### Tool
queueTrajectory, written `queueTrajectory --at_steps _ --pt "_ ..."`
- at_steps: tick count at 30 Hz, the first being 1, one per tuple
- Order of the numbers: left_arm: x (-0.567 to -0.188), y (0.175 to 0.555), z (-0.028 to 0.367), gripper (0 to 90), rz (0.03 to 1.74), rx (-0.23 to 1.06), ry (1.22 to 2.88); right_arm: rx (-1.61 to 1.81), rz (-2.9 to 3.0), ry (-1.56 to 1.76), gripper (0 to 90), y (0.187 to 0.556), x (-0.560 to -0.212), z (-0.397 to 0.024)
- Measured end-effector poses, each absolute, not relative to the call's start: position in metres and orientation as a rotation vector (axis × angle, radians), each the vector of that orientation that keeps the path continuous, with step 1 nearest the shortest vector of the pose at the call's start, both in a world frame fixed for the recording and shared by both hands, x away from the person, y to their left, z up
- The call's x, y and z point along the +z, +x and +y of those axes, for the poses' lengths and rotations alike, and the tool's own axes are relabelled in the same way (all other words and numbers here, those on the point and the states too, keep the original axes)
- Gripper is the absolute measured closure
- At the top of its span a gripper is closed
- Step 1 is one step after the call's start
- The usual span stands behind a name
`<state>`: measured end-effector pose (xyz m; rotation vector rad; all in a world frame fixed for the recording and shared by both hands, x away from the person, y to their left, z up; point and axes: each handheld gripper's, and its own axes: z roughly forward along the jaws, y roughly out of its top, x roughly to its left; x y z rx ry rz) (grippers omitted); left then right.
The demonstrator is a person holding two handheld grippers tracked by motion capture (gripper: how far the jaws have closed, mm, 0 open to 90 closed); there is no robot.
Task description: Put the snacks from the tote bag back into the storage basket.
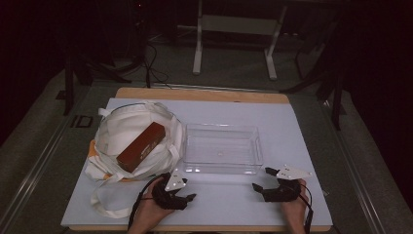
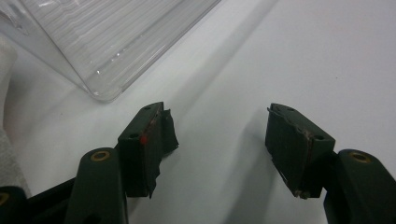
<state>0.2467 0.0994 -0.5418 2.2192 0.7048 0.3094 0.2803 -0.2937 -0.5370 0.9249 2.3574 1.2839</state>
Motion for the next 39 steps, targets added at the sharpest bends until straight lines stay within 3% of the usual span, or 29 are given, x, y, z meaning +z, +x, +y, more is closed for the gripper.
queueTrajectory --at_steps 16,39 --pt "-0.528 0.239 0.106 41.6 0.707 0.339 2.162 1.321 2.354 0.867 15.9 0.277 -0.537 -0.295" --pt "-0.455 0.244 0.147 42.7 0.669 0.467 2.138 1.316 2.348 0.819 15.9 0.274 -0.537 -0.293"
